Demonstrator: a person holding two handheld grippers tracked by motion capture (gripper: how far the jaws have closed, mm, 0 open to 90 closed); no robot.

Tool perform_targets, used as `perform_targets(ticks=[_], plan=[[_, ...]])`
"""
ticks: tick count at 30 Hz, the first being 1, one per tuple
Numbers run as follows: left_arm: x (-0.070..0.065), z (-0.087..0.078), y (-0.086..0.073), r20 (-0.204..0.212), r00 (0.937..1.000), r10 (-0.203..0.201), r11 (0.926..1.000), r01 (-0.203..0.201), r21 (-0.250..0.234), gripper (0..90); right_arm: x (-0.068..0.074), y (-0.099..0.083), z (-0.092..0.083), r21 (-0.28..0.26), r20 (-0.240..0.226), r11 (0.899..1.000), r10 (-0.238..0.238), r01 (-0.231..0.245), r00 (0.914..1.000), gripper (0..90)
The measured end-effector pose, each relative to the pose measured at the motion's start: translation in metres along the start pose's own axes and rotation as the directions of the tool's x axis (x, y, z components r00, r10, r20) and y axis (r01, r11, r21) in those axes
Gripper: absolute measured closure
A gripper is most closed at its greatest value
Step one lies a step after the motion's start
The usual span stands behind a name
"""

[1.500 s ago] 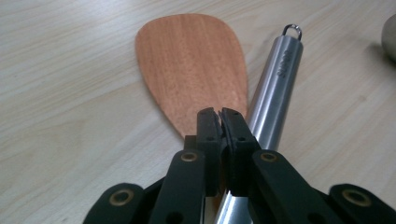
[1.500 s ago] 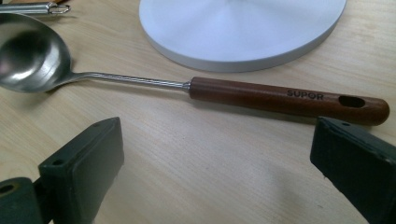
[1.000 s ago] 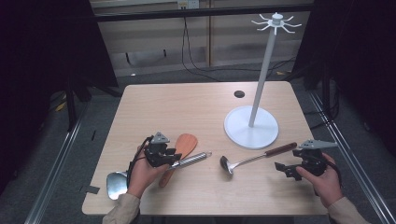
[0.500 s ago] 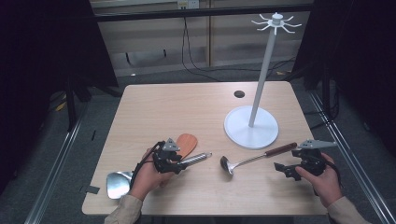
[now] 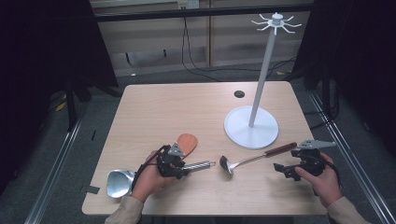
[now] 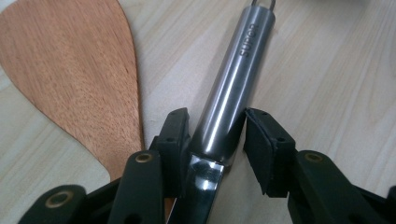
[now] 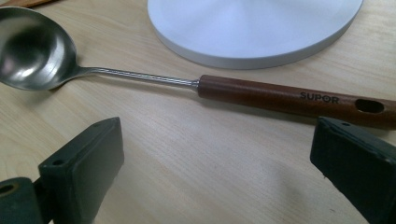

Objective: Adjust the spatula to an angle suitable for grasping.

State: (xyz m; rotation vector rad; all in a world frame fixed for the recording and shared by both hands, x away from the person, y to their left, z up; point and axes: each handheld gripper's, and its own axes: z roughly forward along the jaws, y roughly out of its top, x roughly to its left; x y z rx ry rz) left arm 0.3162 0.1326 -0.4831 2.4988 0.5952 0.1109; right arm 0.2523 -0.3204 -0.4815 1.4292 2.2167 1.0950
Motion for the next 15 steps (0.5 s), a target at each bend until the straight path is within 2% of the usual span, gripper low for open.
perform_targets(ticks=[6,7,9,10,11,12,13,14,15], plan=[[0.0,0.001,0.0,0.01,1.0,0.001,1.0,-0.001,-0.006,60.1,0.001,0.0,0.0,0.003,0.001,1.0,-0.001,0.001,1.0,2.5],[-0.002,0.002,0.0,0.006,0.9996,-0.028,0.9992,0.028,-0.027,60.4,0.001,0.0,0.0,0.004,0.001,1.0,-0.001,0.001,1.0,2.5],[-0.004,0.003,0.002,-0.002,0.9998,-0.019,0.9993,0.019,-0.031,61.0,0.001,0.0,0.001,0.003,0.002,1.0,-0.003,0.003,1.0,2.5],[-0.002,0.003,0.003,0.005,0.9999,0.015,0.9998,-0.015,-0.009,61.3,0.001,0.0,0.001,0.006,0.0,1.0,-0.002,0.002,1.0,2.5],[-0.005,0.005,0.004,0.002,1.0,-0.006,0.9995,0.007,-0.03,61.6,0.001,0.0,0.001,0.007,0.0,1.0,-0.002,0.002,1.0,2.5],[-0.004,0.005,0.007,0.0,0.9989,0.048,0.9989,-0.048,-0.001,62.1,0.001,0.0,0.001,0.007,0.001,1.0,-0.002,0.002,1.0,2.5],[-0.005,0.007,0.008,-0.002,0.9993,0.038,0.9992,-0.038,-0.015,62.6,0.001,0.0,0.002,0.008,0.001,1.0,-0.003,0.003,1.0,2.5],[-0.006,0.009,0.009,0.003,1.0,0.009,0.9991,-0.009,-0.042,63.0,0.001,0.0,0.002,0.008,0.002,1.0,-0.003,0.003,1.0,2.5],[-0.006,0.01,0.01,0.005,0.9999,0.012,0.9989,-0.012,-0.044,63.3,0.001,0.0,0.002,0.006,0.0,1.0,-0.005,0.005,1.0,2.5]])
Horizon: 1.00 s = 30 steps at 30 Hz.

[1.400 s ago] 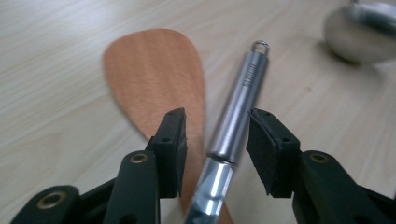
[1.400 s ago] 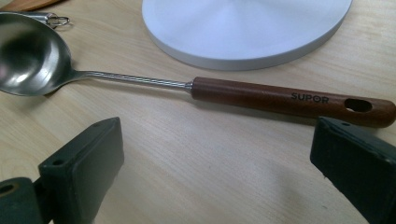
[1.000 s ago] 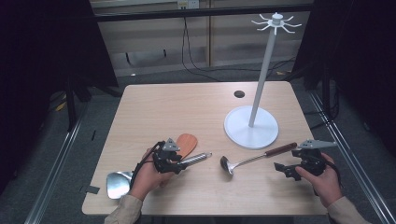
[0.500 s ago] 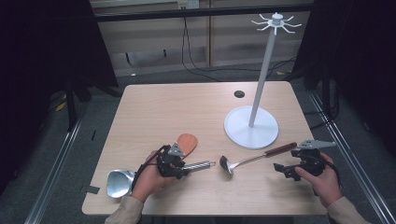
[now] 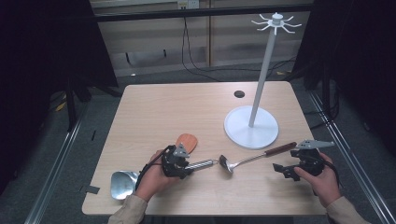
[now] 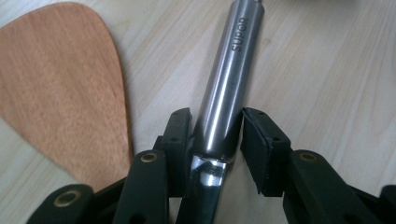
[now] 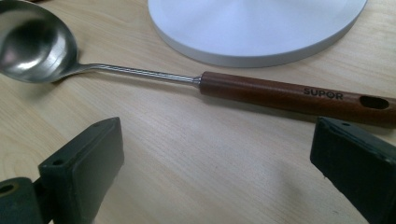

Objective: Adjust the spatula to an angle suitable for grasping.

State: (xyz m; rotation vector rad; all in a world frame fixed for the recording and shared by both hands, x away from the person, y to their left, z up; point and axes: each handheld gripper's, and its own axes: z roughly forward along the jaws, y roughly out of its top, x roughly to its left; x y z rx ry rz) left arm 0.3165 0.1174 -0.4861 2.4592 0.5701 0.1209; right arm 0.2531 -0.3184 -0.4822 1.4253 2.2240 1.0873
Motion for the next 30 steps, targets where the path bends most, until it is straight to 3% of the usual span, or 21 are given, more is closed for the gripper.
perform_targets(ticks=[1,2,3,4,5,6,7,10,12,13,16,17,22,27,30], plan=[[0.001,0.0,0.001,0.01,0.9999,0.008,1.0,-0.008,0.004,63.6,0.0,0.0,0.0,-0.001,0.001,1.0,0.0,0.0,1.0,2.5],[0.004,-0.001,0.001,0.012,0.9991,0.041,0.9988,-0.042,0.027,63.8,0.0,0.0,0.0,-0.002,0.002,1.0,-0.001,0.001,1.0,2.5],[0.004,-0.001,0.001,0.012,0.9992,0.039,0.9989,-0.04,0.026,63.7,0.0,0.0,0.0,-0.001,0.001,1.0,-0.002,0.002,1.0,2.5],[0.002,0.0,0.0,0.007,1.0,-0.001,1.0,0.001,0.004,63.5,0.0,0.0,-0.001,0.002,0.0,1.0,0.002,-0.002,1.0,2.5],[0.003,-0.001,-0.001,0.014,0.9999,-0.009,1.0,0.009,-0.002,63.1,0.0,0.0,-0.001,0.001,0.0,1.0,0.002,-0.002,1.0,2.5],[0.006,-0.004,-0.002,0.015,0.9995,0.028,0.9992,-0.028,0.029,62.7,-0.001,0.0,-0.001,0.0,0.001,1.0,0.003,-0.003,1.0,2.5],[0.005,-0.004,-0.004,0.009,0.9999,-0.014,0.9998,0.014,0.011,61.6,-0.001,0.0,-0.001,0.0,0.001,1.0,0.004,-0.004,1.0,2.5],[0.007,-0.009,-0.009,0.003,0.9998,-0.022,0.9995,0.022,0.022,59.3,-0.001,0.0,0.0,0.001,0.001,1.0,0.002,-0.002,1.0,2.5],[0.009,-0.013,-0.012,0.004,1.0,0.0,0.9986,-0.001,0.053,59.4,0.0,0.0,0.0,0.001,-0.002,1.0,0.001,-0.001,1.0,2.5],[0.007,-0.012,-0.013,0.0,0.9993,-0.036,0.999,0.036,0.028,59.7,0.0,0.0,0.0,0.0,-0.003,1.0,-0.001,0.001,1.0,2.5],[0.006,-0.013,-0.013,0.005,0.9996,-0.03,0.9991,0.029,0.031,64.1,0.0,0.001,0.001,0.001,-0.001,1.0,-0.002,0.002,1.0,2.5],[0.007,-0.014,-0.012,0.001,1.0,0.008,0.9981,-0.008,0.061,64.4,0.0,0.001,0.001,0.001,-0.002,1.0,-0.001,0.001,1.0,2.5],[0.005,-0.008,-0.007,-0.005,0.9999,-0.016,0.9995,0.016,0.028,65.9,0.0,0.001,0.001,0.002,-0.002,1.0,-0.005,0.005,1.0,2.5],[0.005,-0.01,-0.006,-0.002,1.0,0.004,0.9985,-0.004,0.054,65.3,0.0,0.001,0.001,0.002,-0.002,1.0,-0.001,0.001,1.0,2.5],[0.007,-0.012,-0.008,0.0,1.0,-0.006,0.9981,0.006,0.061,65.5,-0.001,0.001,0.001,0.0,0.0,1.0,-0.003,0.003,1.0,2.5]])
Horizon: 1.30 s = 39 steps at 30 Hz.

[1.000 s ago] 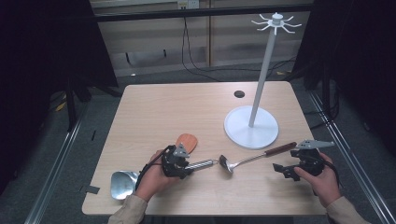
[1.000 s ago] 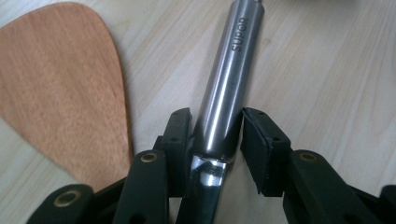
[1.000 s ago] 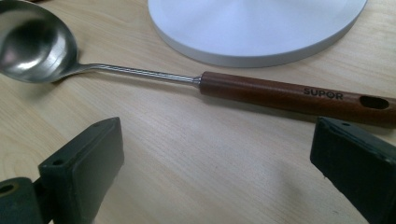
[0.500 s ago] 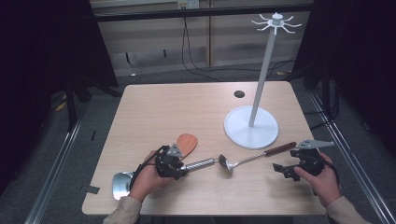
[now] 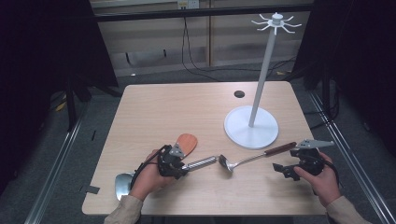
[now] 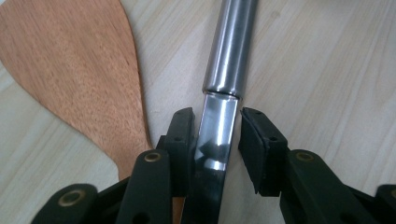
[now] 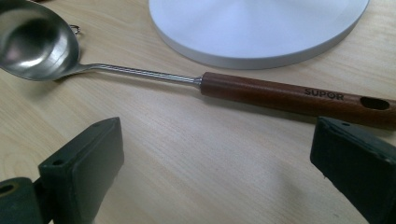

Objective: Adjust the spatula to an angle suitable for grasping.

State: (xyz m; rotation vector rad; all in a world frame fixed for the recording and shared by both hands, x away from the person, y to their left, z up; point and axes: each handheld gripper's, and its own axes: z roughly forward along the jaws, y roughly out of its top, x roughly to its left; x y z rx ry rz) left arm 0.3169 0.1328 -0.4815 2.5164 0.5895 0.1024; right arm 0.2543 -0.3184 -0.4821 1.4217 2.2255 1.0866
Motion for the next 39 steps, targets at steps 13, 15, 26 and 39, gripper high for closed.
perform_targets(ticks=[13,15,26,39], plan=[[0.003,-0.005,0.007,-0.022,0.9986,0.047,0.9988,-0.048,-0.008,75.0,0.0,0.001,0.0,0.0,0.0,1.0,-0.001,0.001,1.0,2.5],[0.004,-0.012,0.009,-0.056,0.9977,0.038,0.9981,-0.041,-0.047,75.1,0.0,0.001,0.0,-0.001,0.0,1.0,-0.003,0.003,1.0,2.5],[0.008,-0.046,0.013,-0.138,0.9881,-0.068,0.9736,0.036,-0.226,75.2,0.0,0.003,-0.001,-0.026,0.005,1.0,-0.001,0.001,1.0,2.5],[0.016,-0.073,0.013,-0.202,0.9661,-0.161,0.9355,0.084,-0.343,75.4,-0.002,0.003,-0.003,-0.044,0.008,0.999,0.01,-0.009,0.9999,2.5]])
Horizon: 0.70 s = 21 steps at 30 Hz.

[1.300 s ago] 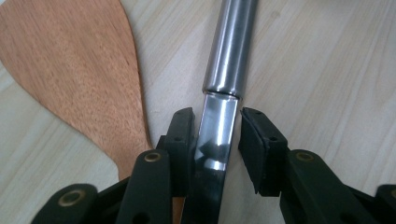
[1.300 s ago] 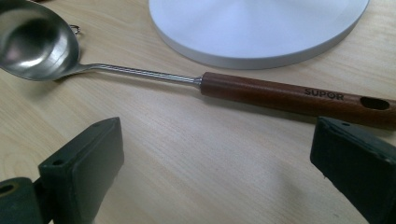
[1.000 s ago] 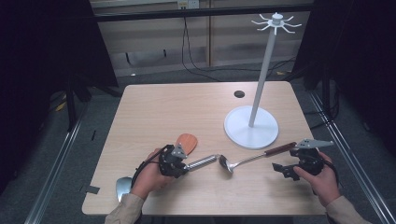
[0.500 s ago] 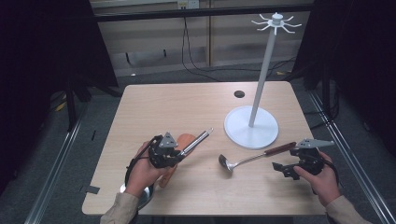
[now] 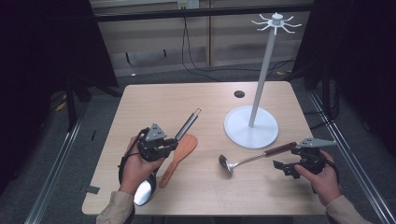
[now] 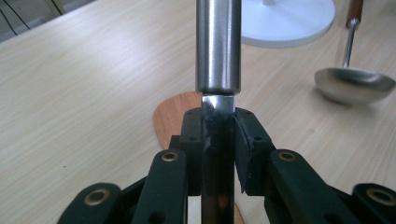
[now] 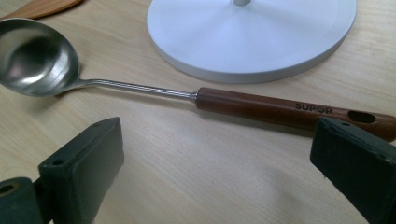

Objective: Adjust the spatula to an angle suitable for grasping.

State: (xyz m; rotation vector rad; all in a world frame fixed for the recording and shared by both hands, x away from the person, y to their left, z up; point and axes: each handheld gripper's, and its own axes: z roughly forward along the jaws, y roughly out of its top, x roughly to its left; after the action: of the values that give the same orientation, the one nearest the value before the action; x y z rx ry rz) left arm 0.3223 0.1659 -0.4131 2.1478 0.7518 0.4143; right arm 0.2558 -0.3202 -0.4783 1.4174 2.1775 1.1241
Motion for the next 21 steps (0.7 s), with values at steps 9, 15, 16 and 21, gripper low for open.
perform_targets(ticks=[9,15,16,21], plan=[[0.003,-0.012,0.006,-0.018,0.9992,-0.037,0.9988,0.036,-0.032,75.5,0.0,0.0,0.0,-0.008,-0.003,1.0,0.003,-0.003,1.0,2.5],[0.008,-0.015,0.005,-0.008,0.9971,-0.076,0.9958,0.075,-0.052,75.6,-0.001,0.0,0.001,-0.008,-0.004,1.0,0.007,-0.007,1.0,2.4],[0.01,-0.016,0.005,-0.01,0.9972,-0.074,0.9962,0.074,-0.046,75.6,-0.001,0.0,0.001,-0.008,-0.004,1.0,0.005,-0.005,1.0,2.4],[0.013,-0.025,0.008,-0.016,0.994,-0.108,0.9894,0.106,-0.099,75.6,-0.001,0.0,0.002,-0.008,-0.005,1.0,0.007,-0.007,1.0,2.4]])
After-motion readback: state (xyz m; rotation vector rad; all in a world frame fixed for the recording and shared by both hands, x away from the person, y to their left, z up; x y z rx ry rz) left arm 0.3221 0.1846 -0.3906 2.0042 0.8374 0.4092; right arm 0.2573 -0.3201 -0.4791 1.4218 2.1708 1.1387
